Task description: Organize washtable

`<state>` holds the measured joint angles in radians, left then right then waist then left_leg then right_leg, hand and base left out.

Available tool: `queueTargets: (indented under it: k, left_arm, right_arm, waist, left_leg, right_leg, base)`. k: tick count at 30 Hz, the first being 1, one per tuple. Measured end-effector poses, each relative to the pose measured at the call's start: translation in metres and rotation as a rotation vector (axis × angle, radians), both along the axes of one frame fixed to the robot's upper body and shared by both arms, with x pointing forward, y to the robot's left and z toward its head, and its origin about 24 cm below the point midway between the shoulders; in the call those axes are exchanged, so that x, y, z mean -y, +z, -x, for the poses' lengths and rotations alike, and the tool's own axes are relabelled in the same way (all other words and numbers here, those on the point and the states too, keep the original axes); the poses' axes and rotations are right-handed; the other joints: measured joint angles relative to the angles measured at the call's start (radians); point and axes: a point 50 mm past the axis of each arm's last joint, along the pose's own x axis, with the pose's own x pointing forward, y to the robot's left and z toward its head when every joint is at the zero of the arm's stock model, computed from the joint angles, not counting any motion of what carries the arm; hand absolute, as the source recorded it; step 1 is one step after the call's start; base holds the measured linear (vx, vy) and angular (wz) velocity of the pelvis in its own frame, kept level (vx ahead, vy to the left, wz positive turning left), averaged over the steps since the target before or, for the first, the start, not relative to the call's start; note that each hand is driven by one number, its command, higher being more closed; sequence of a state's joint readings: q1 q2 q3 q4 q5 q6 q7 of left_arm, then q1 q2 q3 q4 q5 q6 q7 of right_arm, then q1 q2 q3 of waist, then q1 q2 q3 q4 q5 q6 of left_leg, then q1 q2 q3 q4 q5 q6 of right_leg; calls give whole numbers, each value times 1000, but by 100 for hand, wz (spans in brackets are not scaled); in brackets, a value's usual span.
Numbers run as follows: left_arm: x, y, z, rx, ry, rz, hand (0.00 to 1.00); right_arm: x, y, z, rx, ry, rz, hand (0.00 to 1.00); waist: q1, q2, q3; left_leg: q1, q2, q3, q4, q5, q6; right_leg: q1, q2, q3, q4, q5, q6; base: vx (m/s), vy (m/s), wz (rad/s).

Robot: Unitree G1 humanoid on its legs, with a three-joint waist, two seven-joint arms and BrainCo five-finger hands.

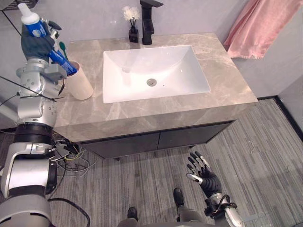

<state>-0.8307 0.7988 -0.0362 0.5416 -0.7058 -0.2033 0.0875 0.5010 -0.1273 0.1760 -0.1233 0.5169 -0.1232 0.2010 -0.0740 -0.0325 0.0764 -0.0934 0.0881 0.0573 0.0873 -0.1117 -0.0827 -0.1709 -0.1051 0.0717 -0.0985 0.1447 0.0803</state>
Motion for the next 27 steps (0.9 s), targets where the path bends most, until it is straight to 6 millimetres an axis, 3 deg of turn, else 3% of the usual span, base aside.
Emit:
queueTargets:
  k: [9,10,16,27]
  left_arm:
    - [1,0,0,0,-2,-1,100]
    - [1,-1,0,-3,-4,-3,0]
    - [5,-1,-2,-10,-13,-18,0]
    - [15,20,-2,53,-36,-38,0]
  right_arm:
    - [0,0,0,-1,1,-1,0]
    - [0,0,0,-2,1,-1,0]
    - [-1,0,0,-2,5,-3,0]
    - [-6,0,0,-4,23,-13,0]
  waist:
    - [0,2,28]
    - [-1,2,33]
    - [-8,2,40]
    - [-18,2,40]
  left_leg:
    - [-4,-1,6,1,0,0]
    - [-9,-1,7,1,0,0]
    - [-23,-1,26,-1,0,0]
    - [-6,0,28,0,0,0]
  right_leg:
    - [-9,0,7,0,1,-1]
    - [-14,0,8,0,1,-1]
    - [-37,1,17,0,5,1]
    - [-21,1,19,0,6,0]
  base:
    - [0,0,-1]
    - [-2,-3,-6]
    - [9,-7,-5]
    - [-24,-12,-1]
